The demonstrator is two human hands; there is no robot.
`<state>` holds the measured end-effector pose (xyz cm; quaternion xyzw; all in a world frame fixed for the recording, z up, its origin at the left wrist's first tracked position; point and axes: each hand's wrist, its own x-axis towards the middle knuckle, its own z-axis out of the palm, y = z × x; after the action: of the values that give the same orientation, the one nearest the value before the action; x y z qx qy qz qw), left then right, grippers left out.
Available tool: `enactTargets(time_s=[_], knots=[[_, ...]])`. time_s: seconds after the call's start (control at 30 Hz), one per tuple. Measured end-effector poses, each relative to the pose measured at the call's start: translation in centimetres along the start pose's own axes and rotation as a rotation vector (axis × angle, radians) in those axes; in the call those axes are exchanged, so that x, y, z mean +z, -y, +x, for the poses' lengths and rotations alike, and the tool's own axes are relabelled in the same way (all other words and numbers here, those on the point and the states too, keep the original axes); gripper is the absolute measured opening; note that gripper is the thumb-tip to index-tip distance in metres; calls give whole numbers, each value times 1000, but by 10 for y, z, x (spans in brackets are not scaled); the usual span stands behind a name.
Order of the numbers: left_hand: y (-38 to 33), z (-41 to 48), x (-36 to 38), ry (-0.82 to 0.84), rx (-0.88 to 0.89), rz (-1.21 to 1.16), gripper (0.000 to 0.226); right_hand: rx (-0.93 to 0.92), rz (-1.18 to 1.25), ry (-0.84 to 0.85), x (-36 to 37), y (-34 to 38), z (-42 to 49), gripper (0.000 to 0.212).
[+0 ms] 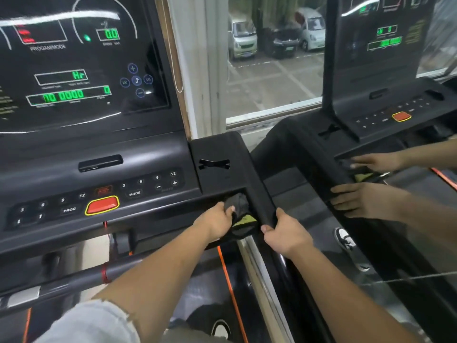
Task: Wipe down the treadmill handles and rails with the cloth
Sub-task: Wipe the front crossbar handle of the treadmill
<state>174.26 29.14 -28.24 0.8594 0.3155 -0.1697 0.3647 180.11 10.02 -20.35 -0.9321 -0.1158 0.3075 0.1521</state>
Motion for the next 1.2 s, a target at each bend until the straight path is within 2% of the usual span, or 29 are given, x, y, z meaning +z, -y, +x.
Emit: enactTargets(time_s=[0.1, 0.13, 0.2, 0.3, 0.33, 0.37, 0.43, 0.5, 0.57, 0.67, 0.73, 0.8, 0.83, 0.93, 1.0, 1.1, 1.17, 1.2], knots=[[7, -32, 10, -199, 182, 160, 42, -14, -26, -60, 5, 0, 1, 60], [13, -44, 18, -313, 248, 263, 41, -14, -22, -74, 7, 0, 2, 58], [27, -70, 35, -440, 375, 392, 42, -10, 8, -84, 12, -1, 1, 58], [50, -115, 61, -414, 569, 465, 38, -53, -46, -160, 21, -7, -3, 60], [61, -127, 69, -362, 554, 510, 36, -110, -118, -222, 26, -7, -4, 62], [74, -139, 74, -281, 450, 495, 34, -187, -159, -282, 32, -5, -6, 64], [104, -156, 81, -147, 82, 251, 29, -348, -79, -328, 45, 5, -13, 64], [127, -162, 71, -290, -206, -96, 28, -507, 55, -374, 59, 21, -20, 54], [145, -162, 52, -416, -404, -432, 32, -604, 134, -393, 70, 39, -26, 37], [178, -153, 49, -444, -659, -914, 59, -583, 244, -193, 93, 68, -30, 16], [193, -150, 62, -553, -786, -1321, 80, -540, 333, 8, 110, 84, -30, 21], [191, -154, 65, -613, -824, -1682, 58, -531, 354, 143, 122, 92, -35, 23], [180, -160, 55, -618, -822, -1787, 47, -511, 375, 210, 124, 92, -38, 20], [156, -156, 27, -683, -740, -1915, 25, -438, 458, 339, 124, 89, -45, 19], [140, -149, 10, -656, -674, -1950, 23, -405, 473, 358, 122, 84, -47, 18], [122, -135, 13, -631, -754, -1772, 32, -375, 529, 343, 113, 81, -49, 15], [115, -135, 23, -601, -759, -1714, 30, -357, 612, 288, 108, 80, -48, 11], [115, -137, 27, -550, -744, -1734, 26, -345, 654, 254, 106, 79, -46, 16]])
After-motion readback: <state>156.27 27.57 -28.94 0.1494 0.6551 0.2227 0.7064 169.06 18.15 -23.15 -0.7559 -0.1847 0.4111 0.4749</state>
